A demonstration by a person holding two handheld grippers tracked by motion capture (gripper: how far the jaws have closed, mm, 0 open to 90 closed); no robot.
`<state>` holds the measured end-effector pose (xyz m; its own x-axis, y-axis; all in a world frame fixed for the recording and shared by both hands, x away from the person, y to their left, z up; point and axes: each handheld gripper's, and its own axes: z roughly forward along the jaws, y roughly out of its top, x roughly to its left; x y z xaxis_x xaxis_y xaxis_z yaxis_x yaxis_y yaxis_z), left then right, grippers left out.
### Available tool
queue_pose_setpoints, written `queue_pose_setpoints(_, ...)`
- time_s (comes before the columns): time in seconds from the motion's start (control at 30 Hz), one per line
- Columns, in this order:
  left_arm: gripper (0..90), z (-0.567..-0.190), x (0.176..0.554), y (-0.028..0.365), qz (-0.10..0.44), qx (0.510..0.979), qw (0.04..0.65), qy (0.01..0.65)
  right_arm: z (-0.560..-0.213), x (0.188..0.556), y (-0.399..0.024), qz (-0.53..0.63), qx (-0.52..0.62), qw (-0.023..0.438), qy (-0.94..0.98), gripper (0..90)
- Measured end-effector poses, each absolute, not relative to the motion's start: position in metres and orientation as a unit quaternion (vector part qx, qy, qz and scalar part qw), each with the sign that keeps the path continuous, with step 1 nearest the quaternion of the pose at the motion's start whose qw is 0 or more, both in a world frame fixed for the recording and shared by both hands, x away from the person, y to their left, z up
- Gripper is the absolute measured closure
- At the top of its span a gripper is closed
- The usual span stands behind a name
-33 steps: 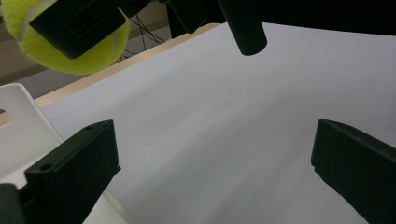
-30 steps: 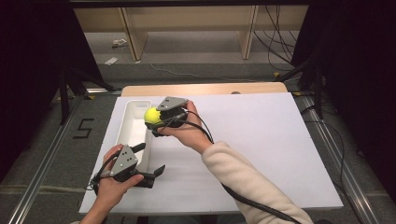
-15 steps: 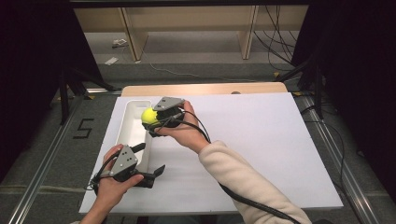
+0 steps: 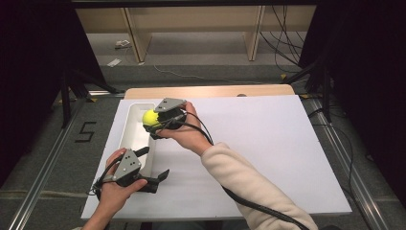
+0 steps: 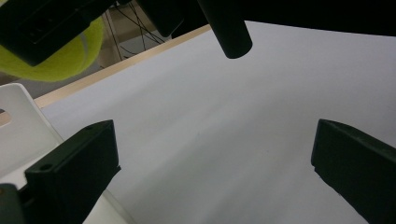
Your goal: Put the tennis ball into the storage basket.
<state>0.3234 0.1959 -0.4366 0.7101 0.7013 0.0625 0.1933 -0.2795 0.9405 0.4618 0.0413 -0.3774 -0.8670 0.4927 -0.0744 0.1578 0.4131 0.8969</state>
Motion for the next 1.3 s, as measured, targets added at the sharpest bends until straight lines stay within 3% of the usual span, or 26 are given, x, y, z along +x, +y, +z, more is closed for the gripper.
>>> queue_pose_setpoints(1.3, 0.4, -0.436, 0.323, 0.196, 0.241, 0.761, 0.525, 0.294, -0.376, 0.471, 0.057, 0.506, 0.206, 0.151, 0.824, 26.0)
